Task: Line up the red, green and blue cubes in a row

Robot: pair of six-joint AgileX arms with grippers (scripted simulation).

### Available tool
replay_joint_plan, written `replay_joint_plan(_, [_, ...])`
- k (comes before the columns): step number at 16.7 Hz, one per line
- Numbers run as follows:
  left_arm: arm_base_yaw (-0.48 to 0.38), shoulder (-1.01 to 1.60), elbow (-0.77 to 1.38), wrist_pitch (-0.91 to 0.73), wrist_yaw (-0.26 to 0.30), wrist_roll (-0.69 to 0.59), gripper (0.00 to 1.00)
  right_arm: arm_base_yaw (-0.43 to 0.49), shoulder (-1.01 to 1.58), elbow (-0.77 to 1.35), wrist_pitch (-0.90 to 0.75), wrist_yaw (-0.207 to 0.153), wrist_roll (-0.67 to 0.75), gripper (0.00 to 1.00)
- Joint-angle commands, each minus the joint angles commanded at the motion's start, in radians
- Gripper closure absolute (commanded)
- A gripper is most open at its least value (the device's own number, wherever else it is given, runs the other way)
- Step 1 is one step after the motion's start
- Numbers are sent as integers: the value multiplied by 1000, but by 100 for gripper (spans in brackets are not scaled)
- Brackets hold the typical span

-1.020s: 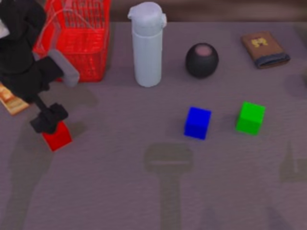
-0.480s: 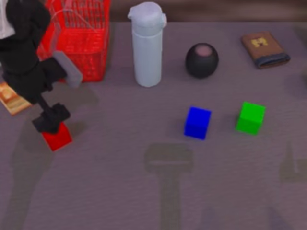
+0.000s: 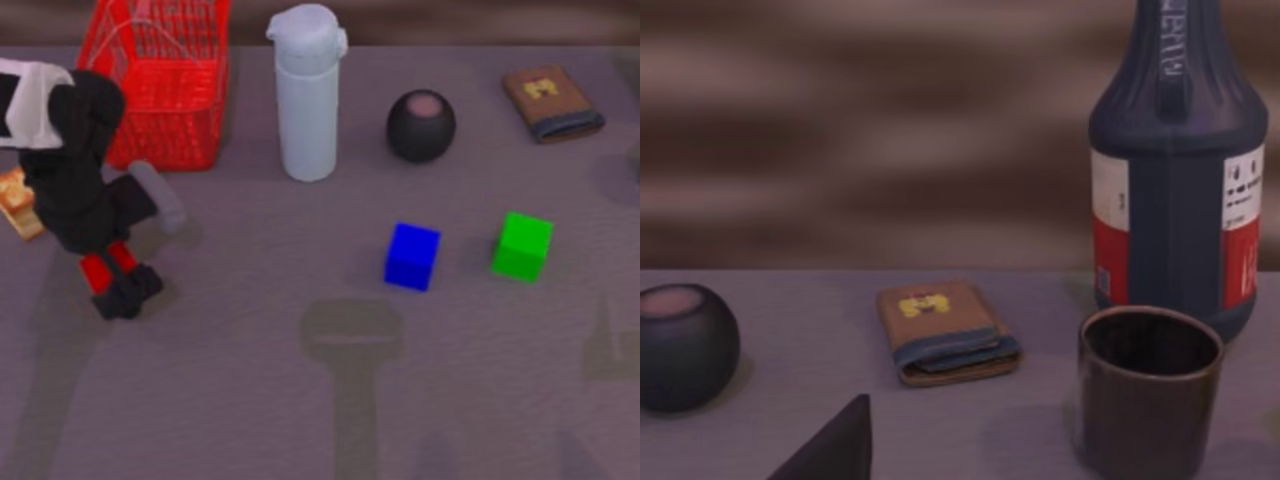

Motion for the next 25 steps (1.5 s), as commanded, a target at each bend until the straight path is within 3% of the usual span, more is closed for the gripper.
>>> replay_joint_plan(5, [0,8,-8,13,0,0,0,0,0,0,0,0,0,0])
replay_joint_plan(18, [0,8,-8,13,0,0,98,0,0,0,0,0,0,0])
replay_joint_plan(25, [0,8,-8,13,0,0,100,0,0,0,0,0,0,0])
